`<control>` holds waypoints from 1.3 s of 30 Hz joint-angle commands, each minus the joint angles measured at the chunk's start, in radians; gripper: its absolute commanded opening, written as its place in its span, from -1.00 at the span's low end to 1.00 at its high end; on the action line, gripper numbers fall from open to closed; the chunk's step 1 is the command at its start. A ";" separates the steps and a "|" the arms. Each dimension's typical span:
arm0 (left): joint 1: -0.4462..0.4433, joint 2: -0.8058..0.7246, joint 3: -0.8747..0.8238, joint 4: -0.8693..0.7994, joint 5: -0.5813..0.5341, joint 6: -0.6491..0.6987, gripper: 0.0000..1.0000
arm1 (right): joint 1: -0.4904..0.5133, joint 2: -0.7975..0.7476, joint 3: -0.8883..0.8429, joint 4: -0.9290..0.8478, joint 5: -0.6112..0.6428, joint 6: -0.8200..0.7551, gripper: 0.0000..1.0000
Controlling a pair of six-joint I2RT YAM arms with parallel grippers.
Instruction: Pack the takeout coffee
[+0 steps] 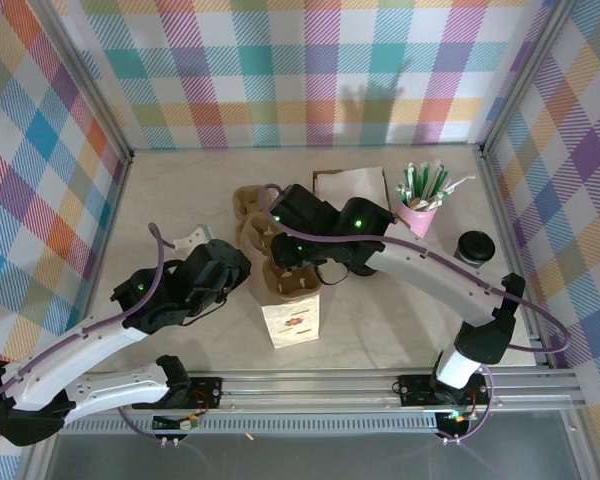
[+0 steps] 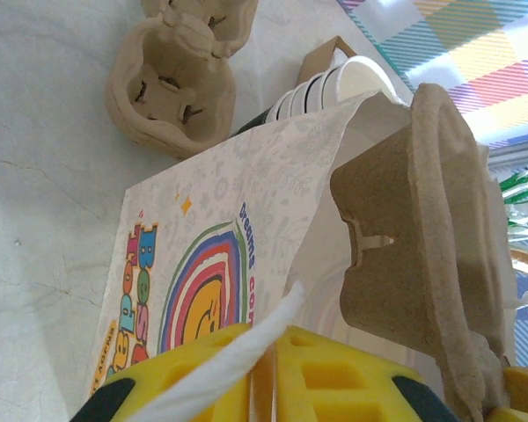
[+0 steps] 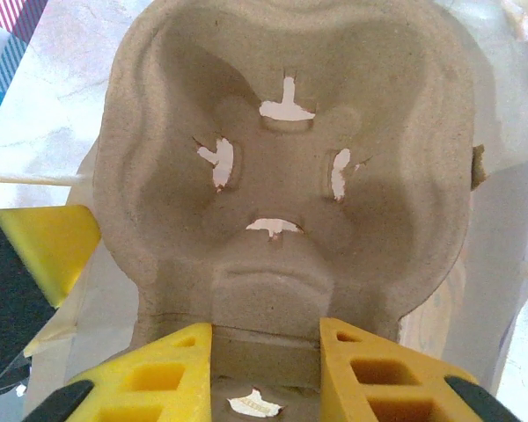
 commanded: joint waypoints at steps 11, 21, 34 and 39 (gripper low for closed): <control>-0.011 -0.008 0.013 -0.018 0.024 0.000 -0.84 | 0.003 0.054 0.024 -0.013 0.021 -0.027 -0.42; -0.011 -0.016 0.000 -0.009 0.021 -0.004 -0.88 | 0.004 0.059 0.009 -0.040 0.033 -0.027 -0.43; -0.011 -0.036 -0.004 -0.042 -0.024 -0.016 -0.92 | 0.027 0.028 0.013 -0.073 0.038 -0.006 -0.43; -0.011 -0.037 -0.005 -0.047 -0.028 -0.017 -0.93 | 0.032 0.018 0.013 -0.080 0.044 -0.002 -0.43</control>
